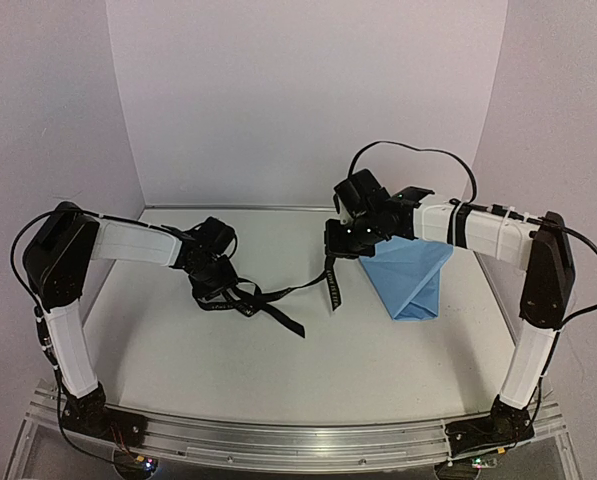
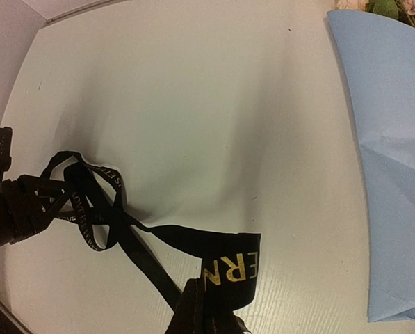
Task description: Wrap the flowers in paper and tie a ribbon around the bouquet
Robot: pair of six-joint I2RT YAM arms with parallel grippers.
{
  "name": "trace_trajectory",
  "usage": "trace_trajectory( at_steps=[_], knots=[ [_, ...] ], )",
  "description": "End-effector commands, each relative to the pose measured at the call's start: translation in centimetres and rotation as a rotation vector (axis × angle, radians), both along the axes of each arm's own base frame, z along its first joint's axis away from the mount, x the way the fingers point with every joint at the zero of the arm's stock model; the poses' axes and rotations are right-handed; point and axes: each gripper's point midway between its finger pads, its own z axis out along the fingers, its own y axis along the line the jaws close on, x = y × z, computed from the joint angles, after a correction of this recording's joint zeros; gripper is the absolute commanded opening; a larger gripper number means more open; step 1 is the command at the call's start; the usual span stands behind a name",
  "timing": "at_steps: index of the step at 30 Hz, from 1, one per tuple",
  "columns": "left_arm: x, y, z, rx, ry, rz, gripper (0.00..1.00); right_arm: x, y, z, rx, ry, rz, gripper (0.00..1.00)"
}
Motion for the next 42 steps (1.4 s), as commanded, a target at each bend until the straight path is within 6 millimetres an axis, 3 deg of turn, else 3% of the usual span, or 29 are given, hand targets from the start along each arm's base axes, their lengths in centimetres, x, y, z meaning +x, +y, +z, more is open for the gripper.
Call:
trace_trajectory(
  at_steps=[1, 12, 22, 26, 28, 32, 35, 39, 42],
  knots=[
    [1.2, -0.7, 2.9, -0.026, -0.052, -0.01, 0.4, 0.3, 0.2, -0.9, 0.0, 0.006, -0.008, 0.0],
    [2.7, -1.2, 2.5, -0.016, -0.068, -0.028, 0.39, 0.2, 0.0, -1.3, 0.001, 0.015, -0.016, 0.0],
    [4.5, -0.5, -1.1, 0.056, -0.042, -0.034, 0.31, 0.2, 0.0, -1.7, -0.004, 0.02, -0.018, 0.0],
    [4.8, -0.5, -2.5, 0.059, -0.02, -0.041, 0.25, 0.2, 0.0, -1.7, -0.003, 0.02, -0.018, 0.0],
    [4.8, -0.4, -2.5, 0.061, -0.021, -0.038, 0.17, 0.2, 0.0, -1.5, -0.003, 0.016, -0.019, 0.0],
    [5.1, 0.7, -0.2, 0.075, -0.075, -0.024, 0.02, 0.7, -0.6, -0.3, -0.005, -0.02, -0.046, 0.0],
    [5.4, 1.6, 3.0, 0.055, -0.146, -0.049, 0.0, 1.6, -1.9, 1.0, -0.006, -0.052, -0.099, 0.0],
    [5.2, 2.1, 9.0, -0.038, -0.274, -0.132, 0.0, 2.8, -4.9, 2.5, -0.011, -0.079, -0.197, 0.0],
    [4.7, 5.5, 11.7, -0.023, -0.32, -0.087, 0.0, 3.4, -7.8, 4.1, -0.018, -0.117, -0.276, 0.0]
  ],
)
